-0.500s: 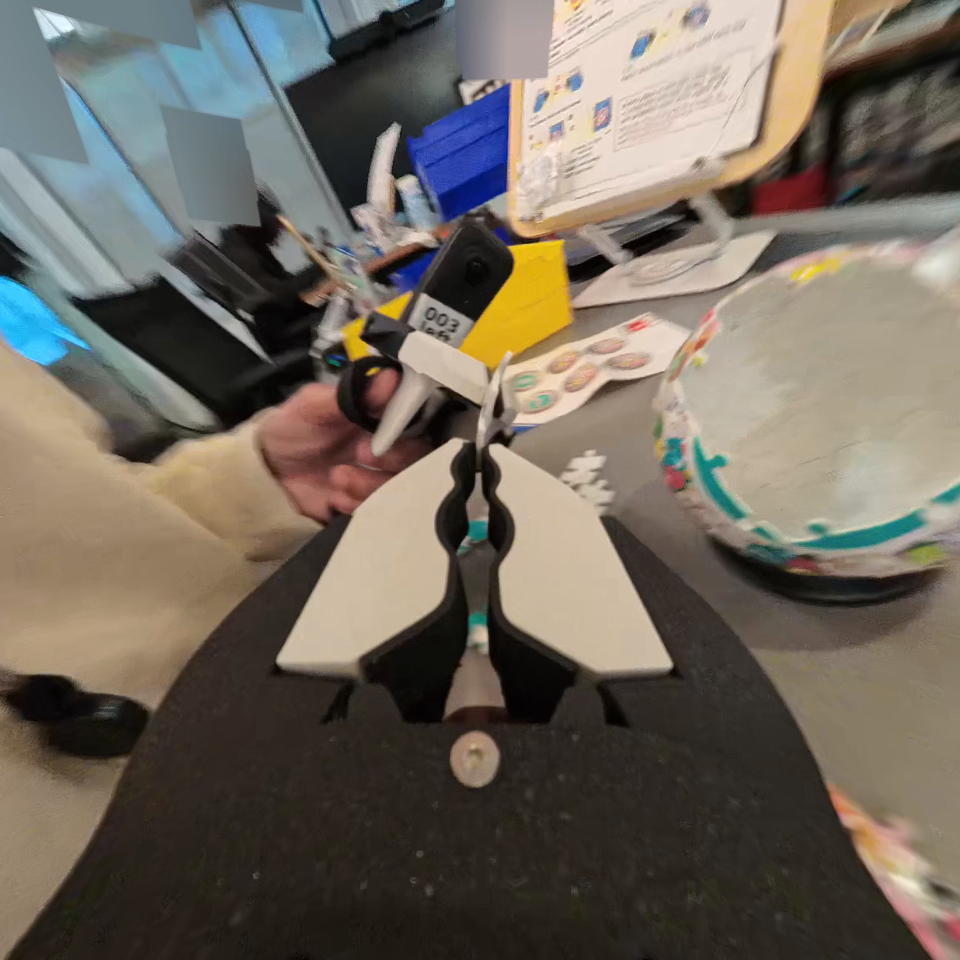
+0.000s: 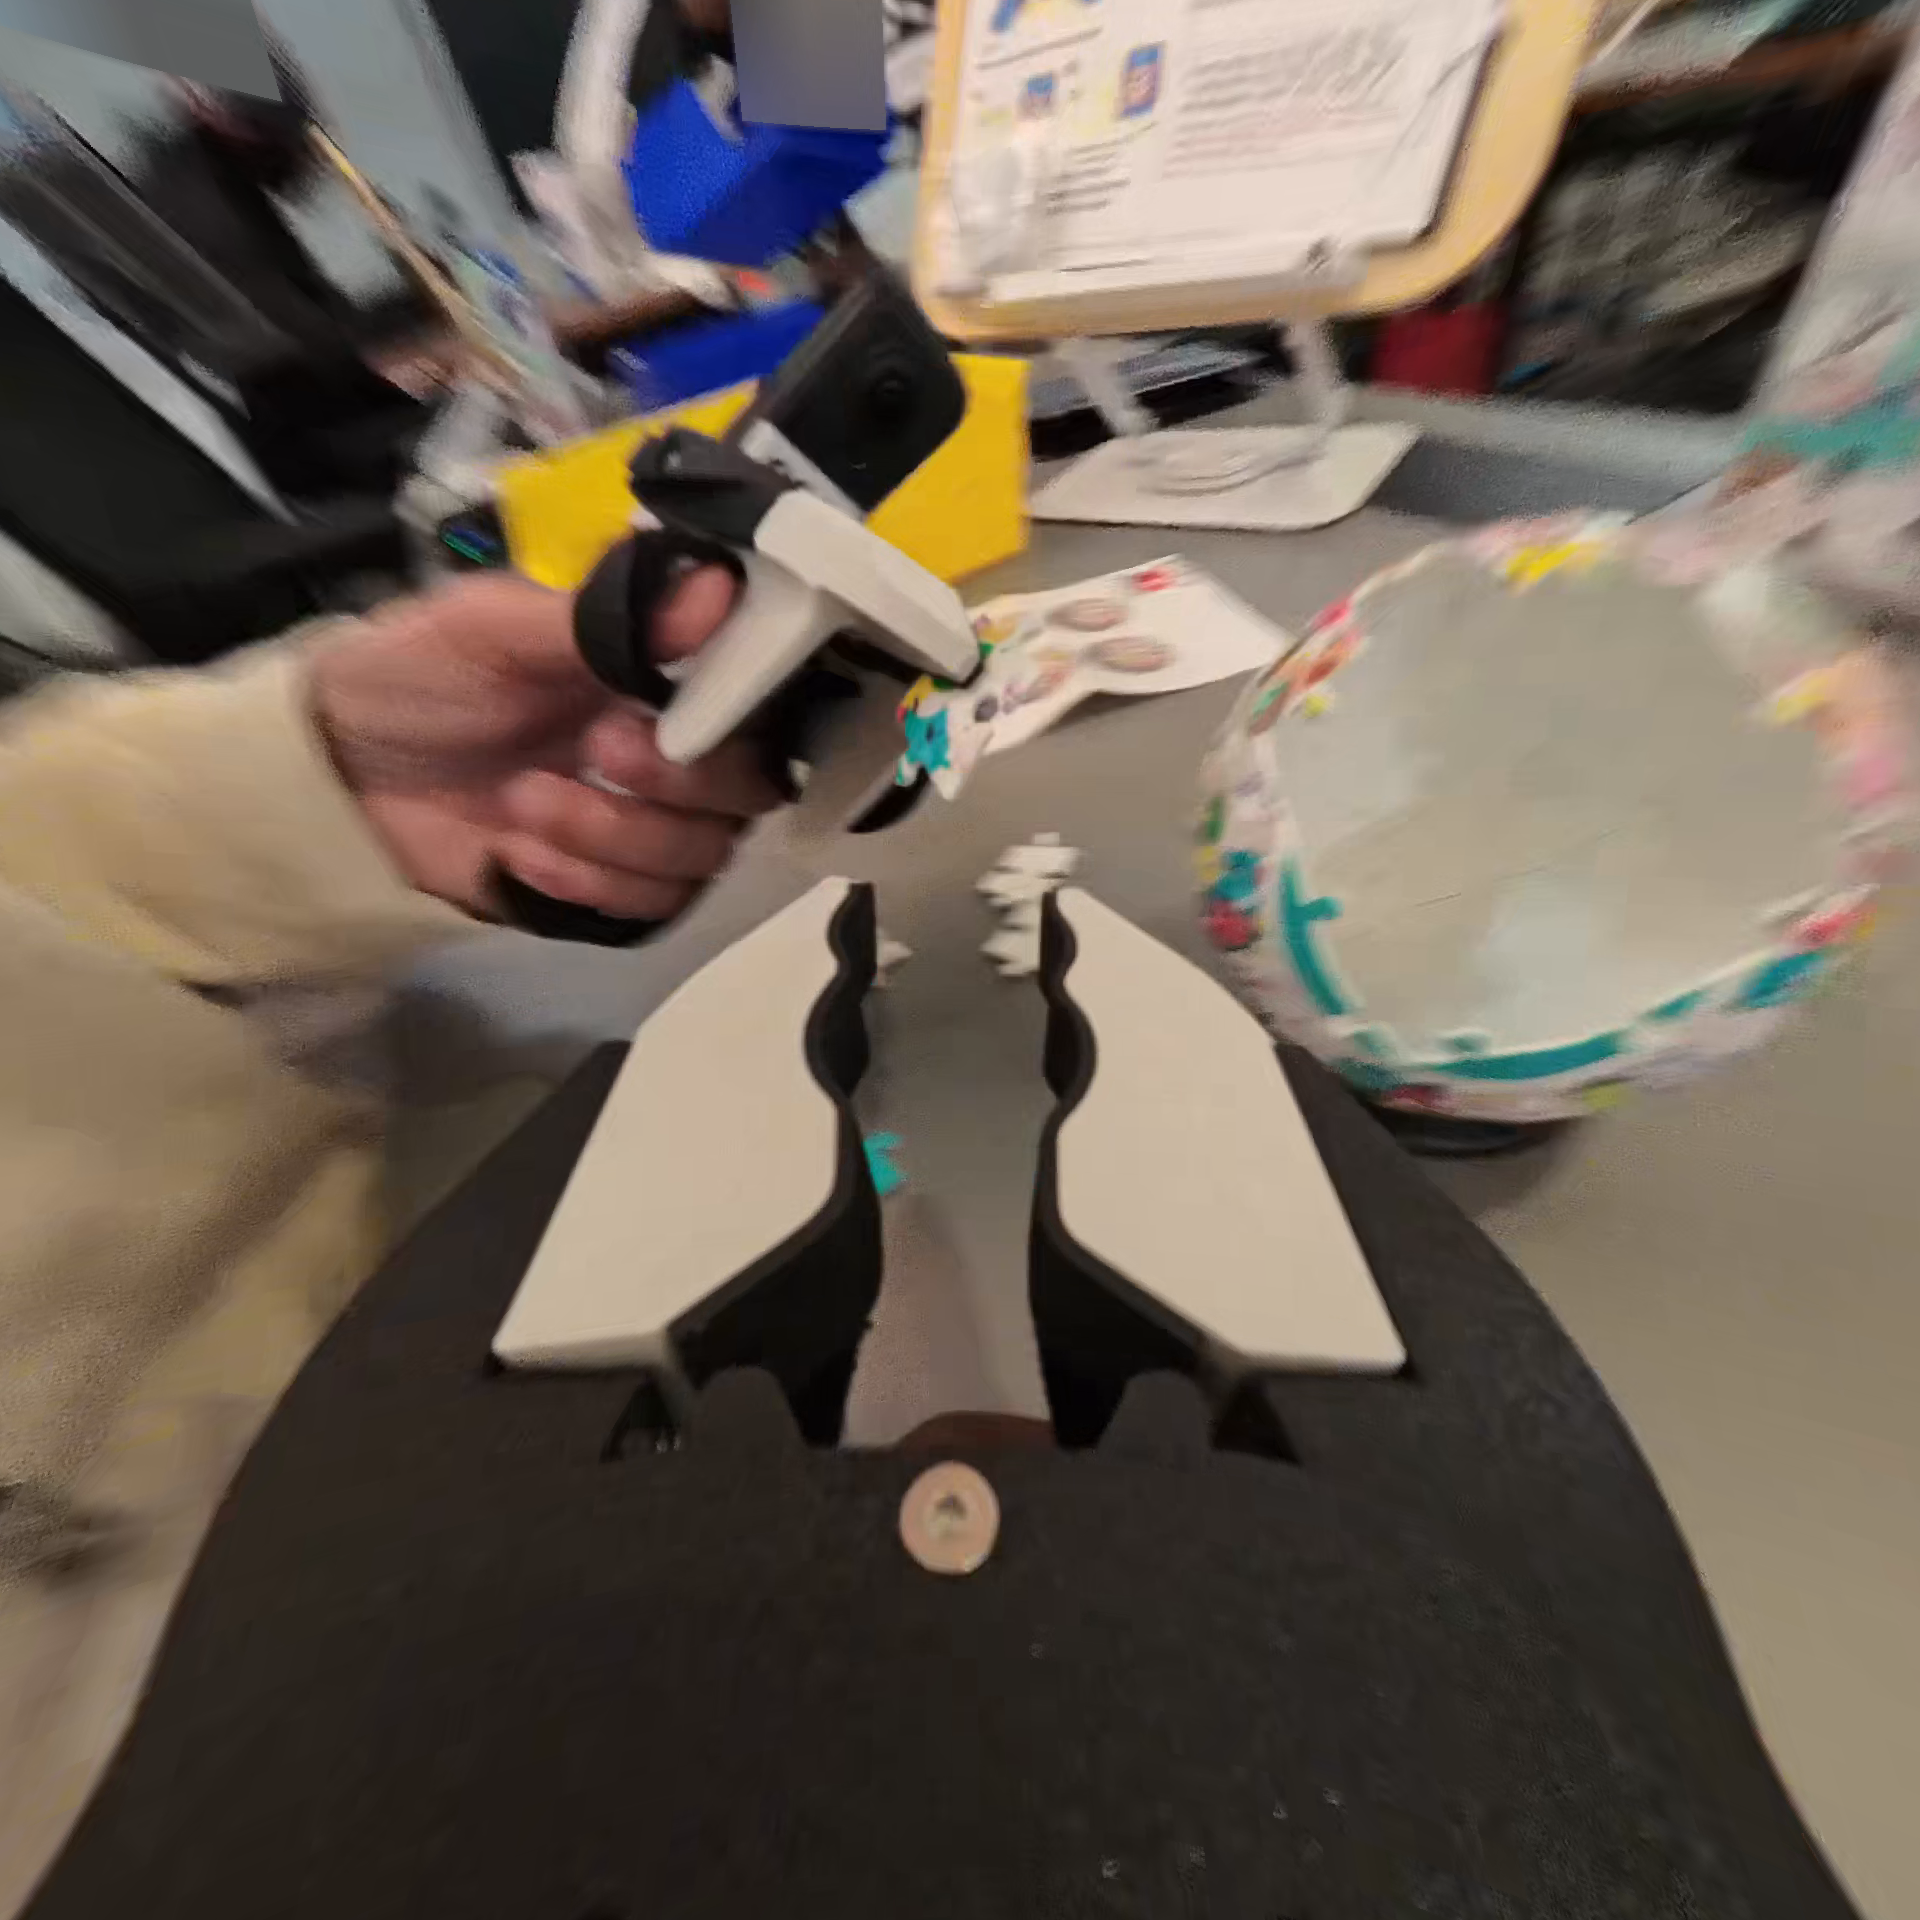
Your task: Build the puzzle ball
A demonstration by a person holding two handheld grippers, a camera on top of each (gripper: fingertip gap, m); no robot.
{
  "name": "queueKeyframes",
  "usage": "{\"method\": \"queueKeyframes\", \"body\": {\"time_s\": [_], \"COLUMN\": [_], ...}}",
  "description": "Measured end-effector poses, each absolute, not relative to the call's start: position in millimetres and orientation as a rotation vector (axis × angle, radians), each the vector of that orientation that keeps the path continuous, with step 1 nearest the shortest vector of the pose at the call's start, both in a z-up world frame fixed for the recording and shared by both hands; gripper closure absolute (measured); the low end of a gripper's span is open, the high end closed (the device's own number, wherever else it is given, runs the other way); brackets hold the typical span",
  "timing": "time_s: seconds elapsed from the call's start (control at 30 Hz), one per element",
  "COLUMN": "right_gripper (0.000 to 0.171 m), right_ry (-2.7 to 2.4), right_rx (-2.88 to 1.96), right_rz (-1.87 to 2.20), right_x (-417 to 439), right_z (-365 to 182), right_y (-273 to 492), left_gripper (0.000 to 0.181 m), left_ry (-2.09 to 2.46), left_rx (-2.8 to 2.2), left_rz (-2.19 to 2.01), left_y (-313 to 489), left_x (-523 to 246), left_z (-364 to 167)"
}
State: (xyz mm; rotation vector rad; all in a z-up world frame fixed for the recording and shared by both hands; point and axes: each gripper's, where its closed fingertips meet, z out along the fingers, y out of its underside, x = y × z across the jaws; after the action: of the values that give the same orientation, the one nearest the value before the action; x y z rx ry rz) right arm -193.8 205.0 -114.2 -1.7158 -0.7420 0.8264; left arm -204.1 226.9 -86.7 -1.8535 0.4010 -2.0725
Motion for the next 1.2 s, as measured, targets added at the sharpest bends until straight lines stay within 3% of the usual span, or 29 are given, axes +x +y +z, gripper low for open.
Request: {"method": "queueKeyframes", "body": {"time_s": [0.17, 0.3, 0.7, 0.93, 1.2], "right_gripper": [0.144, 0.15, 0.167, 0.169, 0.17], "right_ry": [-0.995, -1.192, -1.253, -1.138, -1.11], "right_rx": [-1.457, -1.18, -1.11, -1.19, -1.104], "right_rz": [0.016, -0.334, -0.476, -0.408, -0.811], "right_x": [-191.8, -206.8, -210.8, -190.3, -142.4], "right_z": [-99.5, -105.3, -112.7, -90.9, -60.7], "right_y": [212.5, 207.4, 205.6, 212.8, 276.2], "left_gripper": [0.18, 0.18, 0.179, 0.165, 0.164], "left_ry": [0.036, -0.142, -0.318, -0.128, 0.316], "left_rx": [-1.937, -1.936, -1.922, -1.838, -1.84], "left_rz": [-2.116, -2.186, -2.304, -2.173, -1.812], "left_y": [232.9, 228.6, 219.5, 232.1, 253.5], "left_x": [-203.2, -201.5, -201.7, -225.9, -253.2], "left_z": [-100.5, -102.9, -106.2, -93.3, -70.3]}}
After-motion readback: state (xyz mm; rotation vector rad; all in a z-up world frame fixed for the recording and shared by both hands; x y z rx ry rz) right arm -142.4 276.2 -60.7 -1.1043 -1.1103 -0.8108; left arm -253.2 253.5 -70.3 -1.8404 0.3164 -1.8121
